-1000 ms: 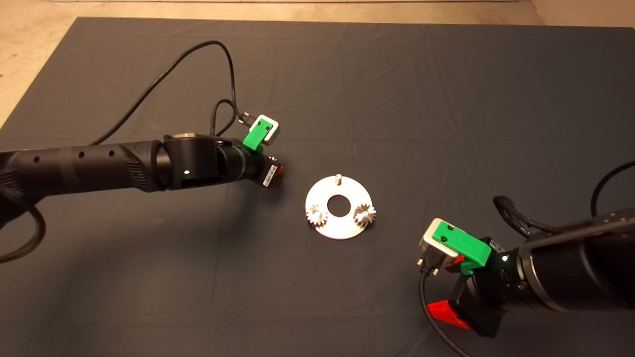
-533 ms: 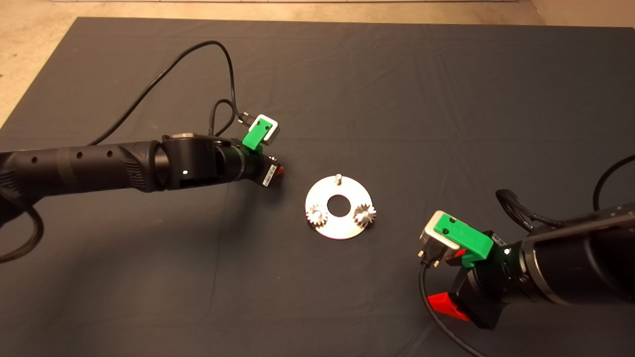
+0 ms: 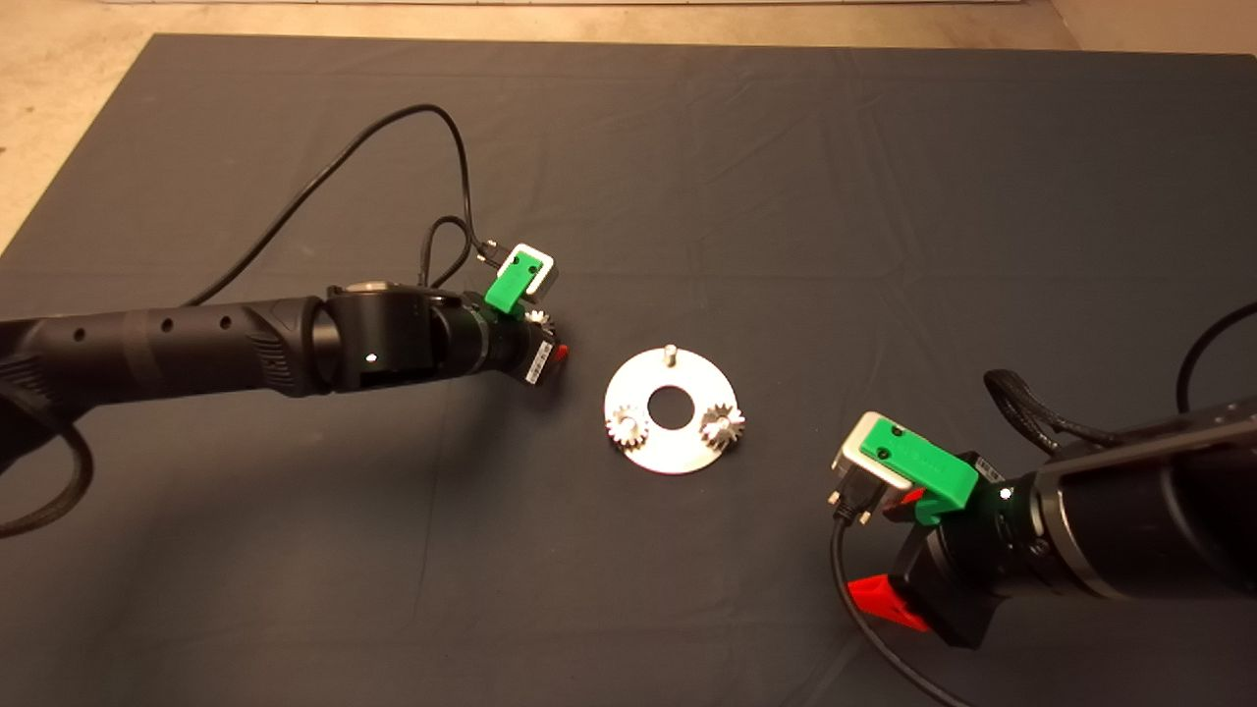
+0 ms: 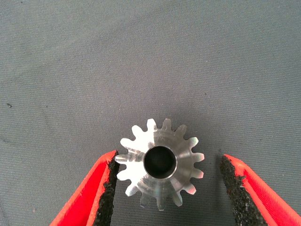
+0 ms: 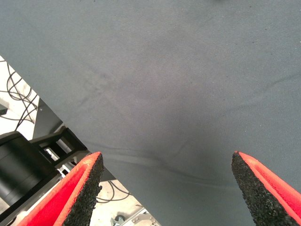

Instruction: Install three planetary gears onto the carrier pins

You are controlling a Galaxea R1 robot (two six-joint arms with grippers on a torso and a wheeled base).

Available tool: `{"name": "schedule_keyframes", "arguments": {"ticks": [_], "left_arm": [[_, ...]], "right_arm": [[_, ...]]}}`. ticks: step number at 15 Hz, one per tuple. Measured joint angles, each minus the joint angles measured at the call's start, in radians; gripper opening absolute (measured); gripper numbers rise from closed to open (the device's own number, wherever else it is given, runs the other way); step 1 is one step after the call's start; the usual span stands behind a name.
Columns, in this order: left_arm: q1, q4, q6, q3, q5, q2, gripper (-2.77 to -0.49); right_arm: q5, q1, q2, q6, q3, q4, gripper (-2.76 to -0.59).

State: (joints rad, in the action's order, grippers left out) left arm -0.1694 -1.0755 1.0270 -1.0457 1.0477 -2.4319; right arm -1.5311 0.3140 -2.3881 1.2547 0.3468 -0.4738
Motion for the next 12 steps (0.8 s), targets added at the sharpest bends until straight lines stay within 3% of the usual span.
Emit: {"name": "schedule_keyframes", "arguments": {"ticks": [4, 7, 8, 12], "left_arm": [[0.0, -0.001, 0.0, -0.002, -0.003, 0.0, -1.8], [0.0, -0.001, -0.001, -0.022, -0.057, 0.003, -1.88], [0.0, -0.001, -0.001, -0.024, -0.066, 0.006, -1.88], [0.0, -0.001, -0.001, -0.024, -0.078, 0.017, -2.04]], "right_arm": [[0.0, 0.005, 0.0, 0.0, 0.0, 0.0, -1.34], [0.0, 0.005, 0.0, 0.0, 0.0, 0.001, -1.34], [0.0, 0.005, 0.0, 0.0, 0.0, 0.001, -1.34], [0.0, 0.013, 0.0, 0.0, 0.0, 0.001, -1.34]]}}
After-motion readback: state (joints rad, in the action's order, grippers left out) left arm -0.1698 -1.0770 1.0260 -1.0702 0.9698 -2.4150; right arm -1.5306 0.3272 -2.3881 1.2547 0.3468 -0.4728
